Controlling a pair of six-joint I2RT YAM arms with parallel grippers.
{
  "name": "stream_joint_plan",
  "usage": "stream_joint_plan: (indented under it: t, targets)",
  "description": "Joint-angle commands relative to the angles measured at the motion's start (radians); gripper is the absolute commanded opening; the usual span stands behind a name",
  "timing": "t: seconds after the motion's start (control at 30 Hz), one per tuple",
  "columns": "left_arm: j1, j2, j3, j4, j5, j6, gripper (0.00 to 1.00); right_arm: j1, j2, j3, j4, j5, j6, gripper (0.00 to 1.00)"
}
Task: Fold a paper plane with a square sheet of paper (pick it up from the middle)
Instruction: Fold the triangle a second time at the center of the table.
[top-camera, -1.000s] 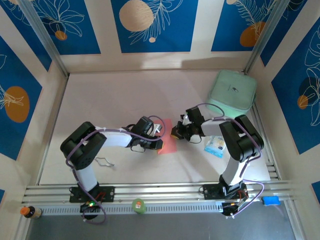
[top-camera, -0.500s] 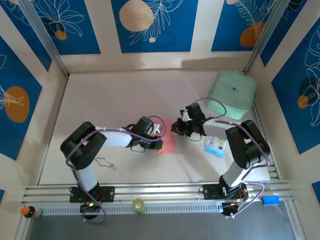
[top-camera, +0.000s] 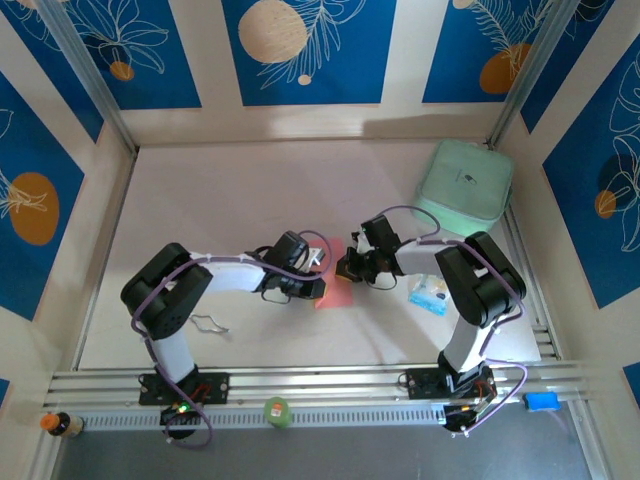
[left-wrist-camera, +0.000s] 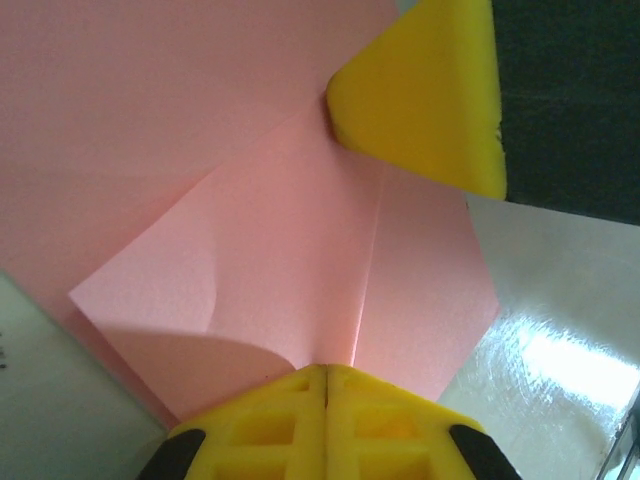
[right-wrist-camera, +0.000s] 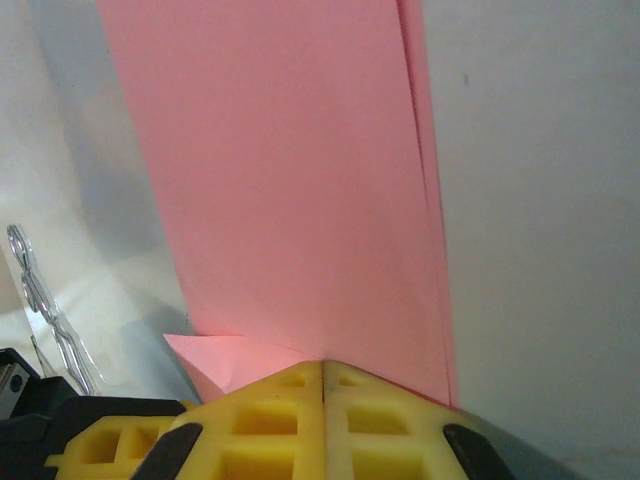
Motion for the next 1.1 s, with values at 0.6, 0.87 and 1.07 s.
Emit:
stream_joint_plan:
  t: [0.6, 0.87, 1.07]
  targets:
    - [-0.033, 0.113, 0.174, -0.078, 0.05, -0.023, 0.03, -0.002, 0.022, -0.067, -0.008, 0.035, 0.054, 0.0]
    - [-0.034, 0.107, 0.082, -0.064, 0.005, -0.057, 0.03, -0.004, 0.025, -0.077, -0.017, 0.039, 0.05, 0.0]
    - [-0.035, 0.066, 0.032, -0.053, 0.025, -0.059, 0.06, -0.015, 0.023, -0.079, -0.022, 0.041, 0.042, 0.0]
